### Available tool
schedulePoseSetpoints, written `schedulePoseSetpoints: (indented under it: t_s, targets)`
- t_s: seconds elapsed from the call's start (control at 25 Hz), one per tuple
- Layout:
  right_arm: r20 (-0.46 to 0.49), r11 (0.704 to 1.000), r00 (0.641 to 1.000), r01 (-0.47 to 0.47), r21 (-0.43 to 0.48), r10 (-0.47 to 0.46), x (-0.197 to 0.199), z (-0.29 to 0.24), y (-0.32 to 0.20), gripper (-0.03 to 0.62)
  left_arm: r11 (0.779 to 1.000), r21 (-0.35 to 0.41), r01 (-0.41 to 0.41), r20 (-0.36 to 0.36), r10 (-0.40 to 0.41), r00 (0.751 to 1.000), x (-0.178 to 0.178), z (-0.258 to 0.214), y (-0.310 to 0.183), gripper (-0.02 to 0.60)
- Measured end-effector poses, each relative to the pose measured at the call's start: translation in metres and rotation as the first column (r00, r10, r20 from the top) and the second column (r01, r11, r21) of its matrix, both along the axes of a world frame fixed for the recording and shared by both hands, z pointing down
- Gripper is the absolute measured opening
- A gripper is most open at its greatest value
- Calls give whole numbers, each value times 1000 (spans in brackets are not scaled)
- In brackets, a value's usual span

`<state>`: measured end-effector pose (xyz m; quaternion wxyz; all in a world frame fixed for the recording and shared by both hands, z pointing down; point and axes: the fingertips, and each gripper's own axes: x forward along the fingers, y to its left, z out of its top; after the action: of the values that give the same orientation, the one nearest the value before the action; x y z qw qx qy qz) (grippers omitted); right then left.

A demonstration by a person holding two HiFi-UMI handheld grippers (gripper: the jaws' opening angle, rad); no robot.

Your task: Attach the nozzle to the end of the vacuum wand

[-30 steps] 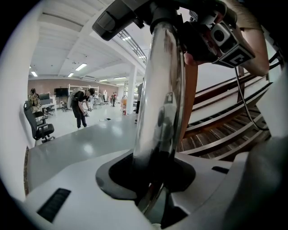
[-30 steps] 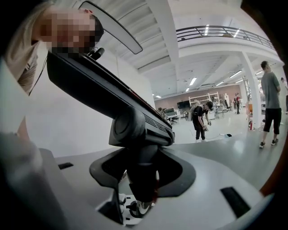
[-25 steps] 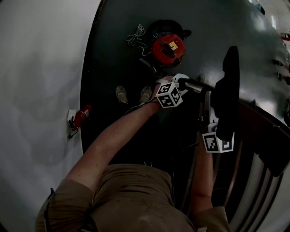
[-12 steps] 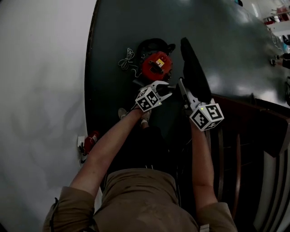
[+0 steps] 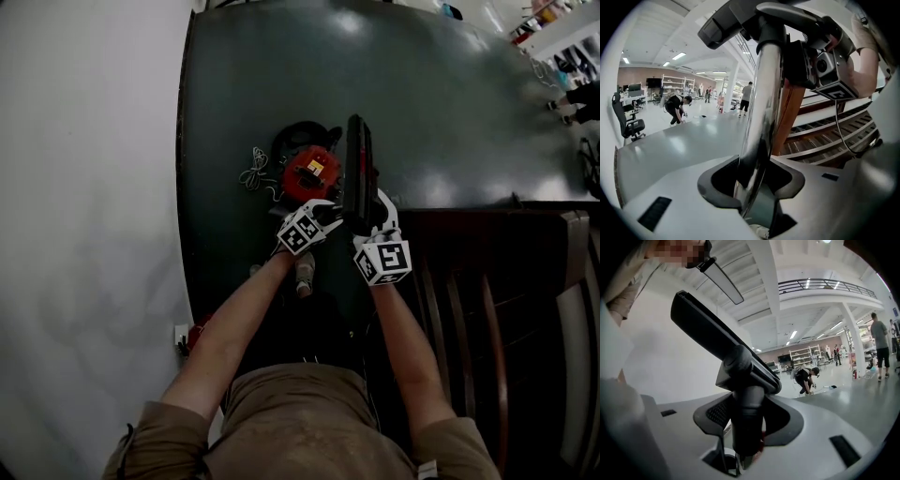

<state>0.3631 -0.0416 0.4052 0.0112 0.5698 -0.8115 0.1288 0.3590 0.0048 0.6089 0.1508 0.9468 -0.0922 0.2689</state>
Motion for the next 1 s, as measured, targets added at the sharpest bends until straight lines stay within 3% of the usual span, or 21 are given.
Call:
schedulePoseSetpoints:
  t_s: [0.12, 0.32, 0.52, 0.72, 0.88, 1.0]
  targets:
    - [37, 1000, 999, 19, -11, -19, 6, -3, 4, 190, 1000, 3, -24, 13, 24, 1000, 6, 0, 1, 163]
    - [110, 995, 989, -90, -43, 94, 31, -2, 32, 189, 998, 2, -65, -11, 65, 998, 21, 1, 20, 167]
    - [46, 993, 998, -34, -111, 40, 32, 3, 27, 189, 999, 1, -45, 8, 45, 999, 25, 1, 21, 166]
    - [42, 990, 990, -135, -48, 137, 39, 2, 32, 189, 998, -15, -66, 19, 66, 998, 28, 2, 27, 168]
    - [51, 992, 998, -24, -128, 30, 29, 6, 14, 189, 1000, -3, -8, 5, 8, 1000, 24, 2, 14, 166]
    - [69, 991, 997, -35, -127, 44, 29, 7, 9, 189, 997, 1, -71, 35, 71, 997, 24, 2, 11, 166]
